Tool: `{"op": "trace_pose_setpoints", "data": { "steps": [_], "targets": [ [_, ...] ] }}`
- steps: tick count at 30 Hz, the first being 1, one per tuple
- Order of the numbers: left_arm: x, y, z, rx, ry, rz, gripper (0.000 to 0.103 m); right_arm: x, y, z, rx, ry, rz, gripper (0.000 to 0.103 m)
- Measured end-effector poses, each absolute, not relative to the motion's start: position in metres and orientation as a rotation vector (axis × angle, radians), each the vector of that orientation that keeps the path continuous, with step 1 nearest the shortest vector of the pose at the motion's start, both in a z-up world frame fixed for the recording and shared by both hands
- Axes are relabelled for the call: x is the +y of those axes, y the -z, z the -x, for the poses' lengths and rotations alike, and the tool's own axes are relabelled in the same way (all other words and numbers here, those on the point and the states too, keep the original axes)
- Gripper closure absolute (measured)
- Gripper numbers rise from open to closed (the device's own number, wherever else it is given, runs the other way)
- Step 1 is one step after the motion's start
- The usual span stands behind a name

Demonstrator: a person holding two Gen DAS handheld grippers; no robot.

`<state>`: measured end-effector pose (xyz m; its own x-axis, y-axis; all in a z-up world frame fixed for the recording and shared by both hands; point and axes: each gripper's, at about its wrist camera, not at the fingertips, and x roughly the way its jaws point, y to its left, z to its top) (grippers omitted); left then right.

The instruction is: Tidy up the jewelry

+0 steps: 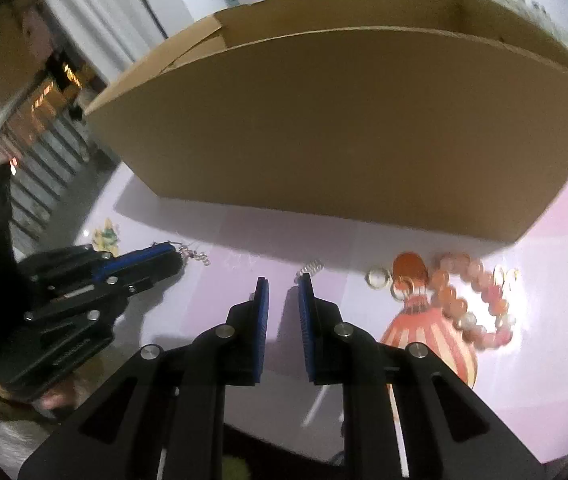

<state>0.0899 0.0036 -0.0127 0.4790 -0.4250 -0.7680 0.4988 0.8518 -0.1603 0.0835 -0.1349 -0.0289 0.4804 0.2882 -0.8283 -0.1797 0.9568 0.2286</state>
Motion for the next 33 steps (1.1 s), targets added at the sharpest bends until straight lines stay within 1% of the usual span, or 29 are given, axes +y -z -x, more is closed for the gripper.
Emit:
{"op": "trace_pose_setpoints", "data": {
  "steps": [3,7,22,23,25,27,33],
  "targets": [
    [0.003,0.014,-0.09,0.913,0.564,-0.094,0.099,-0.128,0.026,-0.085,0.988,-0.285,0.026,0.087],
    [0.005,0.016,-0.09,0.923,0.567,-0.091,0.099,-0.13,0.027,-0.092,1.001,-0.366,0.118,0.087],
    [0.008,0.019,-0.093,0.932,0.566,-0.073,0.099,-0.128,0.025,-0.103,1.056,-0.502,0.243,0.086],
    [0.008,0.019,-0.093,0.932,0.567,-0.073,0.099,-0.128,0.024,-0.103,1.061,-0.516,0.255,0.086],
    [0.008,0.019,-0.093,0.932,0.569,-0.074,0.099,-0.129,0.023,-0.104,1.076,-0.556,0.258,0.077],
    [0.008,0.019,-0.093,0.932,0.57,-0.074,0.099,-0.127,0.023,-0.106,1.088,-0.588,0.264,0.071],
    [0.008,0.019,-0.094,0.932,0.568,-0.073,0.099,-0.126,0.023,-0.105,1.084,-0.612,0.331,0.071]
  ]
}}
